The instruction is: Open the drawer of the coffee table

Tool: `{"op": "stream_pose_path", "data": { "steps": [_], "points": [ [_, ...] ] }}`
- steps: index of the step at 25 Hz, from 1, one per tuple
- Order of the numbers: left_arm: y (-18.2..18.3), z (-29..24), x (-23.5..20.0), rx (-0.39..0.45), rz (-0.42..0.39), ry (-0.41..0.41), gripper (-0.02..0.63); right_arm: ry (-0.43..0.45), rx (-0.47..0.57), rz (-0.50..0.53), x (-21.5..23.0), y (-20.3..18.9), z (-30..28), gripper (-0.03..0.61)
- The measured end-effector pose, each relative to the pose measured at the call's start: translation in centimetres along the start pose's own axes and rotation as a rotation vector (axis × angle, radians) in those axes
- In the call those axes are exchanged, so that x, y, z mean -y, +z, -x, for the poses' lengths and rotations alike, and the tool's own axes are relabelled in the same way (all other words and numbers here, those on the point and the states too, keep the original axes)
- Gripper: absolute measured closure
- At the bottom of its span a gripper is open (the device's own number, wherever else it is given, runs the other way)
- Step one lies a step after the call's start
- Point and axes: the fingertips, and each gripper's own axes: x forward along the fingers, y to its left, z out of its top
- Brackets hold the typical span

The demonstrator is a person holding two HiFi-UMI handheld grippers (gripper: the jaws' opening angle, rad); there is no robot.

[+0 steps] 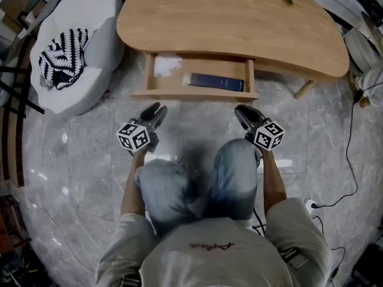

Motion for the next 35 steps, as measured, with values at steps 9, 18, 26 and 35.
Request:
{"op": "stream_pose_path", "data": {
  "steps": [9, 18, 26, 35],
  "points": [
    [-0.2, -1.6, -1.3, -0.057, -0.192, 0.065, 0.584, -0.102, -0.126, 0.196, 0.9, -0.8, -2.2, 0.574],
    [-1.1, -3.2, -2.4, -0.143, -0.126, 0.047, 0.612, -0.203, -0.256, 0.183, 1.7, -1.5, -3.3, 0.574],
    [0.4, -0.7, 1.1, -0.27, -0.03, 0.084, 0.614, -0.292, -0.409, 0.107, -1.9, 0.8, -0.8, 0.574],
    [7.5, 4.4, 7.2, -0.373, 0.022, 0.108, 0.614, -0.317, -0.474, 0.0, -9.7, 8.6, 2.6, 0.574]
  ]
}}
